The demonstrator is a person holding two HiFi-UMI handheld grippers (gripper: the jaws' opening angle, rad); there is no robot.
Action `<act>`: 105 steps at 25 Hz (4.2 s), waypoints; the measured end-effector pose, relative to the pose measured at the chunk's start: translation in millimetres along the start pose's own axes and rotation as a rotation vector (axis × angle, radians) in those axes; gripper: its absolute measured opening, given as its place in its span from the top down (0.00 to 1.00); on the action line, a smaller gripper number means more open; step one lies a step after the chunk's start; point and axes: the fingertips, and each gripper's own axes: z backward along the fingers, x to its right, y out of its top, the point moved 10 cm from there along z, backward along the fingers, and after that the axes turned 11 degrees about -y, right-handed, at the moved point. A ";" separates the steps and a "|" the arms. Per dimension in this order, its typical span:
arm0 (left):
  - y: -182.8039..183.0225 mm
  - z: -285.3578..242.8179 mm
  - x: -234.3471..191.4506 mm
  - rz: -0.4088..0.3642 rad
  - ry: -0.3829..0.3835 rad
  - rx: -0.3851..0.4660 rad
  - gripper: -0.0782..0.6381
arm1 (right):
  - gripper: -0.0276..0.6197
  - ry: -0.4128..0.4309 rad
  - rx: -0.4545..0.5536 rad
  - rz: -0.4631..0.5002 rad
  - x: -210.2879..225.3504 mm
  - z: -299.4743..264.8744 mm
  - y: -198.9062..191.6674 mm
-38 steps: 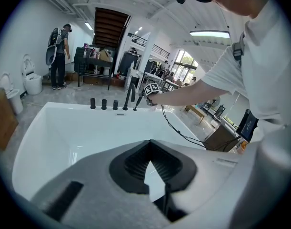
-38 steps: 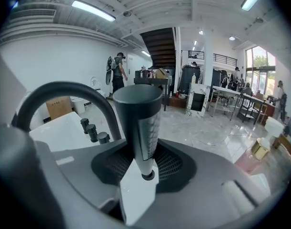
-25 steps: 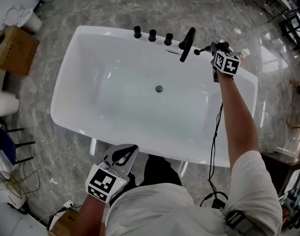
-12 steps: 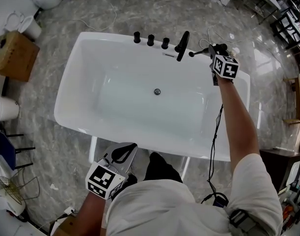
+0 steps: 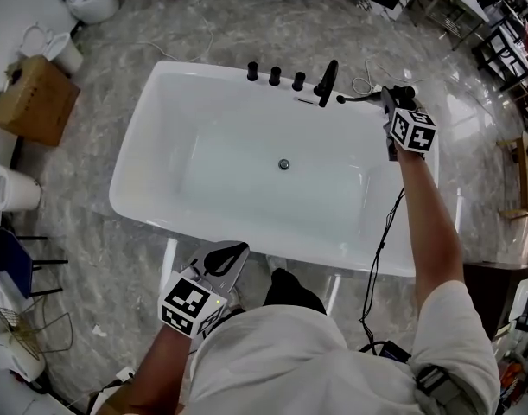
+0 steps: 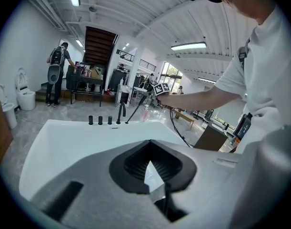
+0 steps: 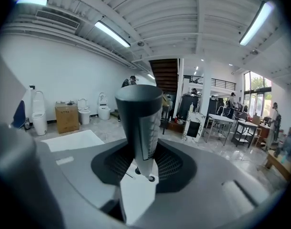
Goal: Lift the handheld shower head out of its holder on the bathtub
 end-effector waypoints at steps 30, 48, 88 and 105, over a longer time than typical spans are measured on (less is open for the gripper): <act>-60.3 96.1 56.6 -0.054 -0.013 0.027 0.88 | 0.74 0.003 0.200 0.058 -48.8 255.5 61.5; -68.6 114.4 70.0 -0.102 -0.073 0.015 0.88 | 0.74 0.014 0.250 0.048 -82.0 367.6 69.7; -86.1 124.7 104.5 -0.142 -0.160 0.010 0.88 | 0.74 0.108 0.275 0.082 -163.1 496.5 52.8; -85.0 129.8 101.2 -0.127 -0.157 0.017 0.88 | 0.74 0.113 0.263 0.085 -167.7 493.1 54.7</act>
